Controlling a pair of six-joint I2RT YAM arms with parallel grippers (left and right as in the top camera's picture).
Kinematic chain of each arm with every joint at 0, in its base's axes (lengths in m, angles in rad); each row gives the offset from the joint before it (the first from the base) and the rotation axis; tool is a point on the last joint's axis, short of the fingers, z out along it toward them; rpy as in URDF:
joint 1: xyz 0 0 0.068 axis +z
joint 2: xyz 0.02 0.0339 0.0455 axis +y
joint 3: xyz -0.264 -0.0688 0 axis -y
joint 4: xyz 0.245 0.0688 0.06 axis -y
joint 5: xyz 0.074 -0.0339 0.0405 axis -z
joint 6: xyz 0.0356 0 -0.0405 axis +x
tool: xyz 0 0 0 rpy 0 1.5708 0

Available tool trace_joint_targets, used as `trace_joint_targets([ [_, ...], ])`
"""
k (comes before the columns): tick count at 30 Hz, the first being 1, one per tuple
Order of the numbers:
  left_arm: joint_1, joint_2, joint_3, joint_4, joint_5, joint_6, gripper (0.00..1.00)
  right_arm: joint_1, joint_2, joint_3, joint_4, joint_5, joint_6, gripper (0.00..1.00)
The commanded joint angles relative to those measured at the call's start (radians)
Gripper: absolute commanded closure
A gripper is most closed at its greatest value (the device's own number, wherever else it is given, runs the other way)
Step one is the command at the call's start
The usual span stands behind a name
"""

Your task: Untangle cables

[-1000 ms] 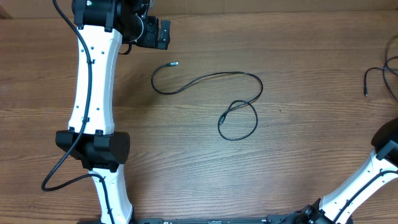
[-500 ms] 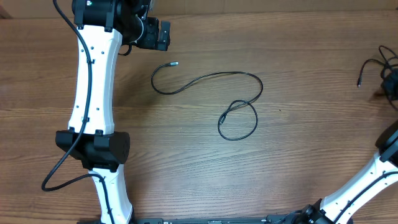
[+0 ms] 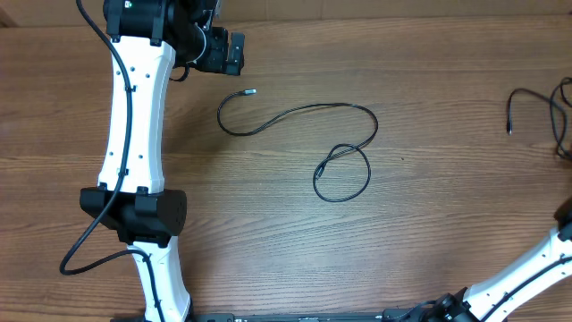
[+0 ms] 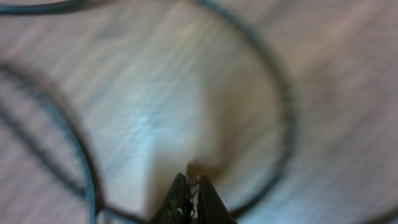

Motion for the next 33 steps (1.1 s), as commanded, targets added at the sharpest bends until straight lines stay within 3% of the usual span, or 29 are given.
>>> trace_joint_targets([
  [1, -0.008, -0.030, 0.018, 0.006, 0.018, 0.023, 0.00, -0.072, -0.002, 0.002, -0.005, 0.052, 0.051, 0.96],
  [5, -0.008, -0.030, 0.018, 0.024, 0.018, 0.023, 0.00, -0.130, -0.002, 0.002, -0.012, -0.033, 0.076, 0.95],
  [7, -0.008, -0.030, 0.018, 0.032, 0.019, 0.023, 0.00, -0.153, -0.002, 0.003, -0.012, -0.160, 0.076, 0.44],
  [8, -0.008, -0.030, 0.018, 0.035, 0.019, 0.022, 0.00, -0.159, -0.002, 0.005, -0.012, -0.217, 0.076, 0.00],
  [12, -0.014, -0.030, 0.018, 0.040, 0.019, 0.023, 0.00, -0.159, -0.005, 0.045, -0.029, -0.333, 0.076, 0.00],
  [17, -0.033, -0.030, 0.018, 0.051, 0.018, 0.023, 0.00, -0.075, -0.020, 0.267, -0.157, -0.475, 0.076, 0.00],
  [25, -0.047, -0.030, 0.018, 0.064, 0.018, 0.023, 0.00, 0.162, -0.052, 0.615, -0.340, -0.474, 0.062, 0.00],
  [33, -0.047, -0.030, 0.018, 0.049, 0.018, 0.030, 0.00, 0.433, -0.048, 0.642, -0.336, -0.286, 0.008, 0.00],
])
